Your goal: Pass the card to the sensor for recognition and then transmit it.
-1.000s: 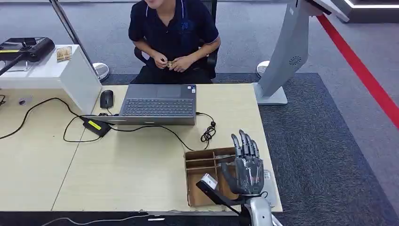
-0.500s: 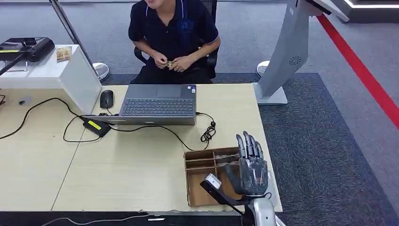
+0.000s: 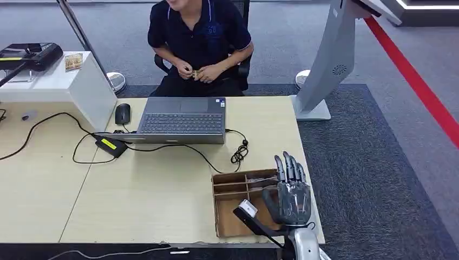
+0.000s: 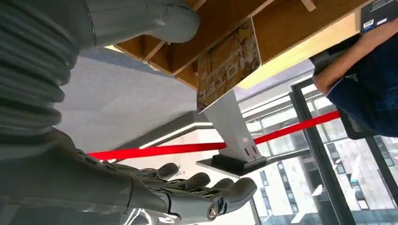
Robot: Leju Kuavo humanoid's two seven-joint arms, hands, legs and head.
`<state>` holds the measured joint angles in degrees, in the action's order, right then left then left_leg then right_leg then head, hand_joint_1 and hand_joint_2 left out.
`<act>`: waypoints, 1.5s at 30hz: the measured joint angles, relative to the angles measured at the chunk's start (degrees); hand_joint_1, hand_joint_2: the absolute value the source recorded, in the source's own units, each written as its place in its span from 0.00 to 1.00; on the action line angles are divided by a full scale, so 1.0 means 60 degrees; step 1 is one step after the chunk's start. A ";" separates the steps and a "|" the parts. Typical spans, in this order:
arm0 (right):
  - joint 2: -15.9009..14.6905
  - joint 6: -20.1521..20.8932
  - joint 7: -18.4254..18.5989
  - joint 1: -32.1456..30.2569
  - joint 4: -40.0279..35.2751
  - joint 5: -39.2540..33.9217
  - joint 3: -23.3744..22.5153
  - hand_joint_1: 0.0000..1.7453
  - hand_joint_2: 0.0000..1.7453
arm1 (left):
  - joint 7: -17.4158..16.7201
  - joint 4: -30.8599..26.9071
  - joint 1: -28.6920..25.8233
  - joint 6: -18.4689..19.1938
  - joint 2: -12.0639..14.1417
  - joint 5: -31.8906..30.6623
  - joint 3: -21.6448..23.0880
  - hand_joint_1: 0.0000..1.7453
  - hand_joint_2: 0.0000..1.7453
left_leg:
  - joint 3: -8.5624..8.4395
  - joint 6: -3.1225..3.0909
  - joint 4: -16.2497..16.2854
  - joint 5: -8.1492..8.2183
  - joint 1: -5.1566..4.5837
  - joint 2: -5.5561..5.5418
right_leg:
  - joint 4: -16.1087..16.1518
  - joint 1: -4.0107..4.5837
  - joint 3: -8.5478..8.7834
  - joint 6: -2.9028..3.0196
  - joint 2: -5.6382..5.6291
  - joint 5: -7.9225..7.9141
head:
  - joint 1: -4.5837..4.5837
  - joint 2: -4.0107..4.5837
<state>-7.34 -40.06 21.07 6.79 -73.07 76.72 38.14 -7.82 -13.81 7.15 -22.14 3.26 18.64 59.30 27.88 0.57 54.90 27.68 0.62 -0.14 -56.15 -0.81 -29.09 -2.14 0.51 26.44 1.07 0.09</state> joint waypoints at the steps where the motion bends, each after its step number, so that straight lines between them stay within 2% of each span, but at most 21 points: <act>1: 0.0000 0.0000 0.0000 0.0003 0.0000 0.0000 0.0000 0.14 1.00 | 0.0004 0.0000 0.0000 0.0000 0.0000 -0.0004 0.0000 0.00 0.00 | 0.0000 0.0000 0.0000 0.0000 0.0000 0.0000 | 0.0000 0.0000 0.0000 0.0000 0.0000 0.0000 | 0.0004 0.0000; 23: 0.0073 0.0000 -0.0160 0.0099 0.0000 0.0011 0.0000 0.17 1.00 | 0.0007 0.0000 0.0000 0.0007 0.0000 -0.0007 0.0000 0.00 0.00 | 0.0001 0.0000 0.0000 0.0000 0.0000 0.0000 | 0.0000 0.0000 0.0000 0.0000 0.0000 0.0000 | 0.0004 0.0000; 25: 0.0073 0.0000 -0.0161 0.0099 0.0000 0.0011 0.0000 0.20 1.00 | 0.0007 0.0000 0.0000 0.0022 0.0000 -0.0007 0.0000 0.00 0.00 | 0.0001 0.0000 0.0000 0.0000 0.0000 0.0000 | 0.0000 0.0000 0.0000 0.0000 0.0000 0.0000 | 0.0004 0.0000; 29: 0.0077 0.0000 -0.0164 0.0098 0.0000 0.0007 0.0000 0.33 1.00 | 0.0007 0.0000 0.0000 0.0033 0.0000 -0.0007 0.0000 0.00 0.00 | 0.0001 0.0000 0.0000 0.0000 0.0000 0.0000 | 0.0000 0.0000 0.0000 0.0000 0.0000 0.0000 | 0.0004 0.0000; 30: 0.0077 0.0000 -0.0164 0.0099 0.0000 0.0007 0.0004 0.29 1.00 | 0.0007 0.0000 0.0000 0.0033 0.0000 -0.0007 0.0000 0.00 0.00 | 0.0001 0.0000 0.0000 0.0000 0.0000 0.0000 | 0.0000 0.0000 0.0000 0.0000 0.0000 0.0000 | 0.0004 0.0000; 36: 0.0109 0.0000 -0.0175 0.0099 0.0000 0.0007 0.0000 0.24 1.00 | 0.0011 0.0000 0.0001 0.0033 0.0000 -0.0007 0.0000 0.00 0.00 | 0.0002 0.0000 0.0000 0.0000 0.0000 0.0000 | 0.0000 0.0000 -0.0001 0.0000 0.0000 0.0000 | 0.0004 0.0000; 45: 0.0138 -0.0004 -0.0179 0.0107 0.0000 0.0007 0.0000 0.25 1.00 | 0.0011 0.0000 0.0001 0.0033 0.0000 -0.0007 0.0000 0.00 0.00 | 0.0002 0.0000 0.0000 0.0000 0.0000 0.0000 | 0.0000 0.0000 -0.0001 0.0000 0.0000 0.0000 | 0.0004 0.0000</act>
<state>-6.51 -40.09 20.00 7.43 -73.07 76.76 38.14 -7.76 -13.81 7.15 -21.94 3.26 18.60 59.30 27.89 0.57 54.90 27.68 0.62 -0.14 -56.15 -0.81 -29.10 -2.14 0.51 26.44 1.09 0.09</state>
